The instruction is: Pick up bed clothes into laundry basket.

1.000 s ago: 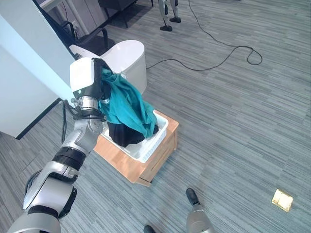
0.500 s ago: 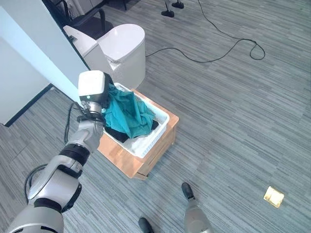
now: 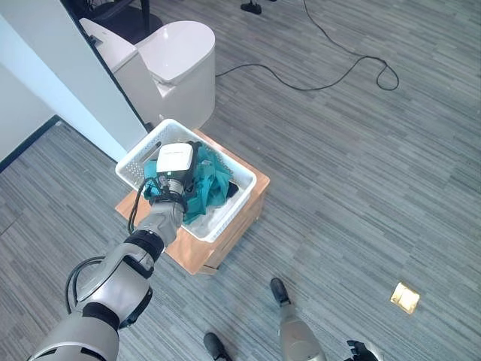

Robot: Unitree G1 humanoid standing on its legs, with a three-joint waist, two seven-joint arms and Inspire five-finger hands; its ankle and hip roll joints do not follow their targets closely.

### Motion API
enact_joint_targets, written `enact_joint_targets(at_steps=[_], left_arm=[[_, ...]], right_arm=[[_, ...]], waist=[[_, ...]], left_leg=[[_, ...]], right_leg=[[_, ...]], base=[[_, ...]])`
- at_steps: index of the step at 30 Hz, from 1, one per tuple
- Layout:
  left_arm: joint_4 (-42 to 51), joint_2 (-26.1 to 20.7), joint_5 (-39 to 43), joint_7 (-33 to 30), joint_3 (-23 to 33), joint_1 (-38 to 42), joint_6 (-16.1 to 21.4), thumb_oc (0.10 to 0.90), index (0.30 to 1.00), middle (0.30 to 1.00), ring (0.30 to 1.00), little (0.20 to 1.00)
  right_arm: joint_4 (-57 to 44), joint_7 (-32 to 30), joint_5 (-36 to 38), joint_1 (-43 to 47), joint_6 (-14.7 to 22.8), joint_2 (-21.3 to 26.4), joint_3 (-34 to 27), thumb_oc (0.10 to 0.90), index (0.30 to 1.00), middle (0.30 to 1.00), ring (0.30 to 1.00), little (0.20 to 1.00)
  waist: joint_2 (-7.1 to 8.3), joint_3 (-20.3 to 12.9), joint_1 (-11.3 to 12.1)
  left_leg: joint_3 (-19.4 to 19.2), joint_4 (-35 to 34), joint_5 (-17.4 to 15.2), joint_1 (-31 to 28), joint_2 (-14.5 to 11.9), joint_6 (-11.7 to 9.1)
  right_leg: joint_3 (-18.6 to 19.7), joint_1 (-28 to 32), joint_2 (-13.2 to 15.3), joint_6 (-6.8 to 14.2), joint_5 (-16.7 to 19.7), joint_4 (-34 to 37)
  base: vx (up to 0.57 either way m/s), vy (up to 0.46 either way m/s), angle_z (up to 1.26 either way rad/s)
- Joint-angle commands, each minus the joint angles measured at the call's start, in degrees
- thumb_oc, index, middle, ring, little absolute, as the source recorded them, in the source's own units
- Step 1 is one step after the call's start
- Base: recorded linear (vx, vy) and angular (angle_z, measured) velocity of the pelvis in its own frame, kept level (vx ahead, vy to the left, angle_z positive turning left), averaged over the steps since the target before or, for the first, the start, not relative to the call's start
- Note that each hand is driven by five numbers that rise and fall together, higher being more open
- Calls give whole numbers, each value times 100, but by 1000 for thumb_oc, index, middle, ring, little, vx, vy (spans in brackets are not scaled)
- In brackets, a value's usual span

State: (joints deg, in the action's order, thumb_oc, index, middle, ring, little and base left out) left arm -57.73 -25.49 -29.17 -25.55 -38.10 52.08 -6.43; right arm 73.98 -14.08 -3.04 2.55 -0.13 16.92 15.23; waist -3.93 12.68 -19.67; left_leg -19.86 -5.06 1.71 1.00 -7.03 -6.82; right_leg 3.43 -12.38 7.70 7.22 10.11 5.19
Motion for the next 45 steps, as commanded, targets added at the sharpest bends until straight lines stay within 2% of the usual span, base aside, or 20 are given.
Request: enact_joint_targets(at_steps=[1,10,14,18,22,24,26,27,28,29,31,32,33,34,35,36,38,42,43,45], left_arm=[[126,-668,-83,-560,126,1214,26,800,900,900,900,900],[1845,-1763,103,-754,722,1208,116,800,900,900,900,900],[3227,-2222,512,-924,1803,345,359,800,900,900,900,900],[4376,-2299,640,-1005,3113,-1399,523,800,900,900,900,900],[4316,-2124,881,-914,3875,-2846,564,800,900,900,900,900],[4391,-2055,992,-777,4155,-3321,602,800,900,900,900,900],[4288,-2023,1109,-833,4385,-3712,645,800,900,900,900,900],[4297,-2002,1108,-832,4398,-3724,650,800,900,900,900,900],[4257,-1959,1249,-914,4571,-3962,657,800,900,900,900,900],[4213,-1971,1366,-939,4593,-3997,700,800,900,900,900,900],[4207,-1933,1509,-1031,4642,-3999,727,800,900,900,900,900],[4244,-2038,1922,-1115,4948,-4160,820,800,900,900,900,900],[4863,-1563,2059,-1277,5544,-4778,935,800,900,900,900,900],[5084,-1272,2046,-1434,5682,-5064,964,800,900,900,900,900],[5277,-1165,2093,-1423,5830,-5214,1023,800,900,900,900,900],[5391,-1074,2195,-1433,5779,-5189,1199,800,900,900,900,900],[5557,-1014,2400,-1360,5618,-5120,1448,800,900,900,900,900],[5863,-801,2704,-1237,5260,-5006,1851,800,900,900,900,900],[5871,-794,2703,-1236,5275,-5010,1849,800,900,900,900,900],[6018,-790,2854,-1044,5085,-4959,2018,800,900,900,900,900]], right_arm=[[376,-67,67,-280,-81,172,-62,800,900,900,900,900],[285,136,102,-207,-145,95,-69,800,900,900,900,900],[253,230,18,-334,-183,-40,-127,800,900,900,900,900],[220,115,28,-134,-272,64,-356,800,900,900,900,900],[84,-327,288,180,-376,992,-1220,800,900,900,900,900],[-123,-404,110,310,-468,2039,-1606,800,900,900,900,900],[-1012,-607,-343,423,-459,3177,-1879,800,900,900,900,900],[-1054,-595,-355,396,-481,3196,-1902,800,900,900,900,900],[-2193,-809,-799,468,-448,3986,-2147,800,900,900,900,900],[-2806,-907,-960,666,-411,4371,-2183,800,900,900,900,900],[-3172,-1022,-1005,887,-442,4520,-2179,800,900,900,900,900],[-4583,-780,-644,1355,-180,5566,-2469,800,900,900,900,900],[-6409,-1197,-1177,132,100,4499,-2961,800,900,900,900,900],[-7353,-1185,-1522,-328,192,3654,-3208,800,900,900,900,900],[-7881,-1076,-1718,-518,334,3030,-3300,800,900,900,900,900],[-8355,-1055,-1852,-296,672,2407,-2924,800,900,900,900,900],[-8706,-903,-1662,98,904,2195,-2448,800,900,900,900,900],[-9164,-691,-1553,620,1208,2307,-1704,800,900,900,900,900],[-9157,-692,-1554,641,1209,2311,-1691,800,900,900,900,900],[-9175,-477,-1418,1097,1358,2426,-1160,800,900,900,900,900]], waist=[[23,-357,61],[70,-587,349],[167,-662,599],[310,-719,877],[523,-767,1036],[615,-793,1069],[755,-810,1095],[737,-813,1095],[837,-828,1126],[894,-834,1195],[929,-824,1246],[1086,-777,1305],[1009,-630,1198],[957,-562,1218],[888,-505,1267],[746,-449,1341],[653,-444,1326],[589,-524,1290],[580,-518,1277],[616,-526,1414]], left_leg=[[93,6,138,368,-241,-133],[243,6,67,59,-195,-127],[314,6,34,-27,-180,-119],[391,6,-10,-87,-148,-92],[412,6,-50,-97,-112,-61],[430,6,-80,-99,-79,-51],[439,6,-145,-106,-50,-39],[438,6,-105,-83,-53,-37],[442,6,-172,-96,-22,-20],[456,6,-196,-84,-6,-4],[475,6,-173,-60,9,10],[508,6,-226,-113,20,20],[462,6,-229,-139,15,76],[432,6,-270,-208,18,120],[440,6,-280,-264,14,161],[606,6,-333,-289,49,211],[966,6,-313,-188,135,250],[2023,6,-141,151,481,353],[2029,6,-91,178,469,344],[2342,6,-35,268,550,349]], right_leg=[[-152,424,74,415,-691,-19],[-294,832,119,444,-760,-19],[-403,985,164,454,-805,-19],[-448,1101,211,452,-850,-19],[-524,1149,264,487,-837,-19],[-562,1175,304,528,-827,-19],[-589,1195,337,583,-839,-19],[-586,1173,333,577,-806,-19],[-600,1192,367,629,-802,-19],[-621,1194,390,650,-772,-19],[-659,1199,411,647,-706,-32],[-726,1137,428,648,-695,-311],[-657,939,385,648,-648,-639],[-649,850,333,664,-647,-832],[-676,799,277,671,-698,-1046],[-513,749,98,647,-949,-1393],[184,692,-248,468,-1319,-1510],[2414,856,-941,231,-1645,-1447],[2414,835,-953,234,-1596,-1435],[2697,932,-1039,132,-1538,-1248]], base=[[35,-30,3],[34,-24,3],[37,-1,12],[37,30,2],[34,55,12],[41,62,15],[19,62,19],[15,88,15],[-1,81,8],[-2,82,3],[-45,30,2],[-100,52,7],[-87,75,0],[-59,91,-2],[42,116,-13],[31,105,-12],[12,76,18],[-10,5,166],[-62,-65,152],[-86,-135,140]])
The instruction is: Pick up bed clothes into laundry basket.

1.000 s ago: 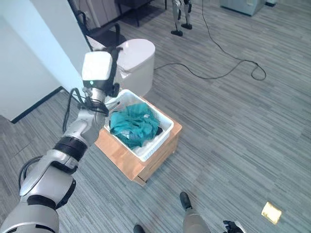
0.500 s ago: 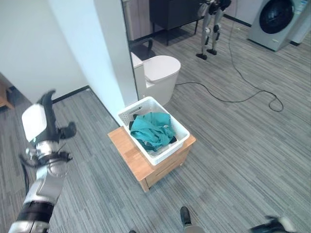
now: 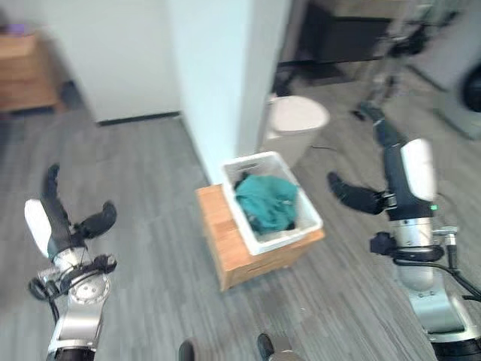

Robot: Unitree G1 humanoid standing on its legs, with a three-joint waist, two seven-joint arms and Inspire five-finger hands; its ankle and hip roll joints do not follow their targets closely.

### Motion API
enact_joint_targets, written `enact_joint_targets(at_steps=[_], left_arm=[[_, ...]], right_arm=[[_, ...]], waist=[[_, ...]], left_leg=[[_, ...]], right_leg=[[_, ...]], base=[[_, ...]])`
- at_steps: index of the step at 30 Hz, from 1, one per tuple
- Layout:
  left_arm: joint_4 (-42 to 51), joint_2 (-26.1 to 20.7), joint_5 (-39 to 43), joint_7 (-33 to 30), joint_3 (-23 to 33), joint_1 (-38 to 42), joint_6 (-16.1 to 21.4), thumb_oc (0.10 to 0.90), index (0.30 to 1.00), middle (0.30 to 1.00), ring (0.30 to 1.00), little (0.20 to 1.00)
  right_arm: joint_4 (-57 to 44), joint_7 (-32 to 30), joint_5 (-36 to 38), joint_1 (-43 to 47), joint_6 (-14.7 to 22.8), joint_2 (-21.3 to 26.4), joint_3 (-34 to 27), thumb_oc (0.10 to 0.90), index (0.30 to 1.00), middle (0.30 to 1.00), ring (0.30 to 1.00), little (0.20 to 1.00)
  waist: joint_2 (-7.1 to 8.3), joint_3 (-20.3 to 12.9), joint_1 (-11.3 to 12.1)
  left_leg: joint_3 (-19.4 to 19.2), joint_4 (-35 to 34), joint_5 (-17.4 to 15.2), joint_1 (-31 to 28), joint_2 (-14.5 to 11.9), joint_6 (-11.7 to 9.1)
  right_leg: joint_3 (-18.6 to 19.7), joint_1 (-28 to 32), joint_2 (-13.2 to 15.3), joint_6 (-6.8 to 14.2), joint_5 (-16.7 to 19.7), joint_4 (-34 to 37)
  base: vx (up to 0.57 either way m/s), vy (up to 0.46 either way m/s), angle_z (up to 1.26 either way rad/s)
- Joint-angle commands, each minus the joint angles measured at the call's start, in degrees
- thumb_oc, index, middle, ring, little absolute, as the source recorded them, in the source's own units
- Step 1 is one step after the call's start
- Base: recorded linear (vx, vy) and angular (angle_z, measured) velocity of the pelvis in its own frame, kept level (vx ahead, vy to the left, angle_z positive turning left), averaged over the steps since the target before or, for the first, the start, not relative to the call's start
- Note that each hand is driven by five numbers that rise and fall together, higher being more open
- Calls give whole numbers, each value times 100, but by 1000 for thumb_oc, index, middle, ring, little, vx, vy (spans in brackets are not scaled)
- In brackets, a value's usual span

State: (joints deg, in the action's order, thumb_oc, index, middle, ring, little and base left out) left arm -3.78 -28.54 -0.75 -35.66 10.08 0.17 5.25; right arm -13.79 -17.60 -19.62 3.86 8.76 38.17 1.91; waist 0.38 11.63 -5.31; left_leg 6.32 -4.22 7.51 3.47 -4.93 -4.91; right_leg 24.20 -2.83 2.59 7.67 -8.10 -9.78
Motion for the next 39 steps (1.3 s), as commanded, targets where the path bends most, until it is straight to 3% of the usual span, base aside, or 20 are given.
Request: enact_joint_targets(at_steps=[1,7,8,9,10,11,13,15,17,19,22,23,25,26,28,29,30,32,33,39], left_arm=[[650,-496,120,63,266,250,879,800,900,900,900,900],[1018,-239,911,859,-214,206,1187,800,900,900,900,900],[1108,-147,1065,990,-338,235,1224,800,900,900,900,900],[1154,-52,1426,1229,-546,373,1270,800,900,900,900,900],[1146,-55,1441,1241,-537,384,1273,800,900,900,900,900],[1136,-111,1802,1526,-695,382,1279,800,900,900,900,900],[1057,-213,1923,1782,-735,266,1180,800,900,900,900,900],[955,-279,1913,1817,-753,364,1104,800,900,900,900,900],[914,-260,2019,1808,-808,461,1081,800,900,900,900,900],[873,-217,1978,1753,-777,464,987,800,900,900,900,900],[1093,-245,1782,1957,-754,466,851,800,900,900,900,900],[1085,-246,1781,1958,-776,487,850,800,900,900,900,900],[1124,-269,1693,1919,-886,566,816,800,900,900,900,900],[1121,-253,1576,1898,-871,550,796,800,900,900,900,900],[1192,-309,1276,1970,-727,324,695,800,900,900,900,900],[1211,-338,1231,1986,-705,318,703,800,900,900,900,900],[1163,-465,1002,1806,-584,302,696,800,900,900,900,900],[1208,-580,887,1943,-556,184,634,800,900,900,900,900],[1322,-720,506,1979,-412,59,611,800,900,900,900,900],[966,-534,351,2068,-271,-385,519,800,900,900,900,900]], right_arm=[[-438,-44,281,1088,471,288,284,800,900,900,900,900],[23,231,588,1980,410,301,1066,800,900,900,900,900],[143,240,596,1989,384,361,1075,800,900,900,900,900],[408,193,541,2015,331,505,1159,800,900,900,900,900],[427,183,539,2039,337,506,1172,800,900,900,900,900],[542,103,454,2150,188,436,1165,800,900,900,900,900],[509,92,450,2129,71,202,1030,800,900,900,900,900],[542,78,448,2121,61,-17,933,800,900,900,900,900],[584,54,451,2178,60,-96,932,800,900,900,900,900],[660,21,364,2255,9,-207,1001,800,900,900,900,900],[525,99,318,2046,-38,-351,977,800,900,900,900,900],[517,97,311,2028,-35,-348,953,800,900,900,900,900],[452,96,282,1938,-93,-506,972,800,900,900,900,900],[481,76,295,1856,-82,-636,952,800,900,900,900,900],[483,134,331,1687,-40,-825,1008,800,900,900,900,900],[505,123,338,1710,-54,-813,1046,800,900,900,900,900],[510,147,315,1677,-45,-741,1068,800,900,900,900,900],[360,197,371,1451,-93,-769,929,800,900,900,900,900],[438,209,418,1440,-93,-679,901,800,900,900,900,900],[492,252,98,1045,-197,-349,501,800,900,900,900,900]], waist=[[183,-442,70],[195,-239,633],[199,-134,642],[264,-11,459],[261,6,462],[259,-24,361],[312,-61,406],[401,-84,402],[396,-112,334],[271,-310,268],[219,-444,313],[236,-436,294],[246,-220,86],[214,-150,14],[16,8,54],[8,22,62],[33,27,59],[81,-4,68],[167,-67,-51],[123,-405,-105]], left_leg=[[-193,-78,-587,52,332,155],[246,-78,-89,784,377,-183],[-91,-78,-103,987,317,-215],[-2068,-78,-298,859,-274,-28],[-2078,-78,-277,857,-280,-29],[-3405,26,-184,466,-823,-79],[-3308,526,-69,331,-995,-203],[-3131,1162,-223,471,-1260,-322],[-3146,1206,-255,450,-1439,-387],[-3607,593,-249,-104,-1570,-500],[-3543,36,-245,-462,-1024,-279],[-3505,34,-258,-450,-983,-249],[-3212,-26,-330,-428,-684,17],[-3067,-58,-368,-397,-639,63],[-2328,-78,-408,-292,-441,84],[-2235,-78,-404,-246,-410,57],[-2113,-78,-468,-254,-374,18],[-1998,-78,-514,-250,-347,19],[-2093,-78,-515,-334,-353,-28],[-2319,-78,-466,-507,-623,-133]], right_leg=[[498,28,-446,10,270,371],[-350,464,-318,-256,307,1303],[-668,487,-234,-273,276,1390],[-1684,424,49,-133,248,1359],[-1679,422,45,-132,262,1359],[-2666,429,280,-43,344,1312],[-3230,643,439,-74,435,1360],[-3787,748,671,-136,466,1355],[-4096,819,752,-131,466,1368],[-4534,963,835,-12,398,1409],[-4837,974,1184,71,448,519],[-4863,947,1242,102,405,419],[-4332,166,1468,201,987,-945],[-3817,-128,1293,262,866,-1265],[-2467,-548,341,23,97,-967],[-2295,-602,295,-33,205,-647],[-2162,-576,362,-18,360,13],[-2176,-376,486,-29,357,453],[-2124,-301,591,68,617,663],[-2227,122,626,68,854,1230]], base=[[-82,-229,103],[-171,-211,89],[-425,-127,159],[-337,-65,195],[-461,-49,284],[-304,-43,268],[-229,-82,240],[-117,-26,192],[-29,45,199],[208,132,189],[216,196,152],[76,101,62],[-9,145,134],[-55,129,170],[60,27,166],[143,-130,146],[67,-133,123],[38,-118,137],[31,-134,146],[69,-115,3]])
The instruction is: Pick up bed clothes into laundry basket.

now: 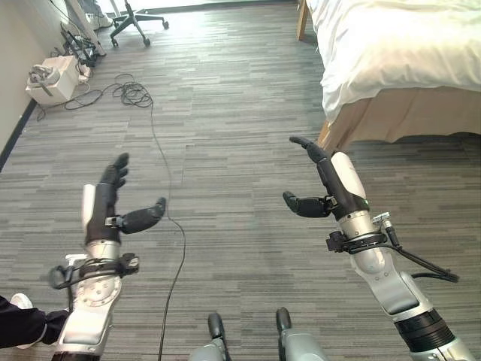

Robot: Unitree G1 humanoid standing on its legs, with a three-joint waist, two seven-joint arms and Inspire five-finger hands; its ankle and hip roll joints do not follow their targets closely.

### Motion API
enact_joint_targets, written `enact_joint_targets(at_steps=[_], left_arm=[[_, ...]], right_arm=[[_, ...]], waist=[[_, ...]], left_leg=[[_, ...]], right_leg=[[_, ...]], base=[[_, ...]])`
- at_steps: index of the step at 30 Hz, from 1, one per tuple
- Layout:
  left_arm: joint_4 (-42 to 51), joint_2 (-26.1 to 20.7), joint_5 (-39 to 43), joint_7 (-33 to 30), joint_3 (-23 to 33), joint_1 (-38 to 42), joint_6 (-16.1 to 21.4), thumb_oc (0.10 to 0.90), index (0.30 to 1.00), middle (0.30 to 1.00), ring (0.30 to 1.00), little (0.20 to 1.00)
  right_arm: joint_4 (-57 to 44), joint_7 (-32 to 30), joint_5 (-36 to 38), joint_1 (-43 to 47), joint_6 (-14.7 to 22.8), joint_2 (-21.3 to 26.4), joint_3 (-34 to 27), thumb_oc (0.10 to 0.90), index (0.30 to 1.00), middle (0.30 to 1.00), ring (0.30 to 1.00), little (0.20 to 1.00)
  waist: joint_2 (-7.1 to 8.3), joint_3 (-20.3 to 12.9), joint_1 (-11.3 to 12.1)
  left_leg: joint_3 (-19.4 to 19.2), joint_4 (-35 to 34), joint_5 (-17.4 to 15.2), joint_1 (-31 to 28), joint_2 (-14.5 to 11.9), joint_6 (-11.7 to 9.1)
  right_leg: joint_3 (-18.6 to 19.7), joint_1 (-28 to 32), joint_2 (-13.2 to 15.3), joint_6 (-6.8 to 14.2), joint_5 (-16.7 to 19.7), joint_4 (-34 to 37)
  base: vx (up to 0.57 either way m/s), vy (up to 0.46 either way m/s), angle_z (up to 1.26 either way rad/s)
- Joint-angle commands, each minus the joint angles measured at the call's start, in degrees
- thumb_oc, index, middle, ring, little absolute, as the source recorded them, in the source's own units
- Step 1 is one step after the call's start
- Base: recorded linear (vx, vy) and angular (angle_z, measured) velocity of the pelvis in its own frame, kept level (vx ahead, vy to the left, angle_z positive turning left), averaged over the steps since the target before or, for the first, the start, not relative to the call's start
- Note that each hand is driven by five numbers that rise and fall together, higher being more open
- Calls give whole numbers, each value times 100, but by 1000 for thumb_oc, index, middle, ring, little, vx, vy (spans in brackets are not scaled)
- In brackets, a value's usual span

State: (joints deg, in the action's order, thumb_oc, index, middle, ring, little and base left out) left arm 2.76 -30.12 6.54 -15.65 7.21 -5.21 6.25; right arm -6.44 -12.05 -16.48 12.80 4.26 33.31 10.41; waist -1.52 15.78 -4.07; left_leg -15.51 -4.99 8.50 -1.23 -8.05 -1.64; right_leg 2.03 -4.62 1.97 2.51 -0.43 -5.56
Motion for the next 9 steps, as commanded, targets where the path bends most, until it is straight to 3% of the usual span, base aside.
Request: enact_joint_targets(at_steps=[1,9], left_arm=[[275,-405,-409,87,44,114,410,800,900,900,900,900],[318,-509,-549,59,355,-148,415,800,900,900,900,900]], right_arm=[[-204,-301,-242,114,230,163,-387,800,900,900,900,900],[-107,-288,-341,-273,132,286,-691,800,900,900,900,900]], waist=[[294,-852,-227],[246,-953,-225]], left_leg=[[-133,-1,-537,-51,-352,-495],[-109,-1,-470,-97,-461,-590]], right_leg=[[-54,384,685,583,92,892],[-208,561,657,562,91,1026]], base=[[29,-62,-13],[18,-21,-9]])
